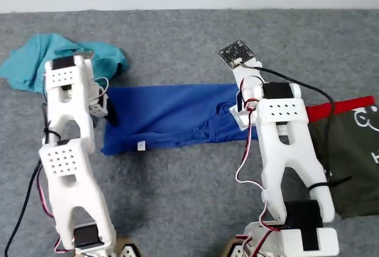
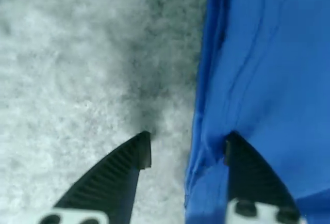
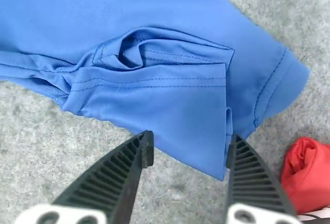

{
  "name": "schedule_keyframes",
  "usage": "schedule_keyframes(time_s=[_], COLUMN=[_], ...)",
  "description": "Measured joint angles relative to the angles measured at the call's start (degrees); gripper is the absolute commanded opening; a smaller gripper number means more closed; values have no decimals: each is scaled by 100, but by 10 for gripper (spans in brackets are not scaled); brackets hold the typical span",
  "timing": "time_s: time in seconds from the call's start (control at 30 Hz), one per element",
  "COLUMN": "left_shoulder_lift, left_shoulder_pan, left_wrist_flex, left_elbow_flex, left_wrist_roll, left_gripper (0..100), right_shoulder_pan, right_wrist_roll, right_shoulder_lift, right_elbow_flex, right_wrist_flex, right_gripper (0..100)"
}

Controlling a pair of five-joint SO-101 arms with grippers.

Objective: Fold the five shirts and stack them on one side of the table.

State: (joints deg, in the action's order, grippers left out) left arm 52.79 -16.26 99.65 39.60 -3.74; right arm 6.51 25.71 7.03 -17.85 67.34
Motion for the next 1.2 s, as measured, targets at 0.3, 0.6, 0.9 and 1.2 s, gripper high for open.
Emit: schedule_keyframes(time_s=[0.3,0.6,0.9,1.2], left_shoulder_lift=[633,624,615,53], left_shoulder_pan=[26,677,677,651], left_wrist_flex=[44,44,35,35], left_elbow_flex=[695,615,527,299], left_wrist_roll=[-202,-264,-598,-598], left_gripper=[153,19,13,10], right_shoulder_pan=[0,0,0,0], right_wrist_roll=[0,0,0,0], right_shoulder_lift=[0,0,0,0], right_elbow_flex=[0,0,0,0], right_wrist_flex=[0,18,211,211], right_gripper=[237,237,237,237])
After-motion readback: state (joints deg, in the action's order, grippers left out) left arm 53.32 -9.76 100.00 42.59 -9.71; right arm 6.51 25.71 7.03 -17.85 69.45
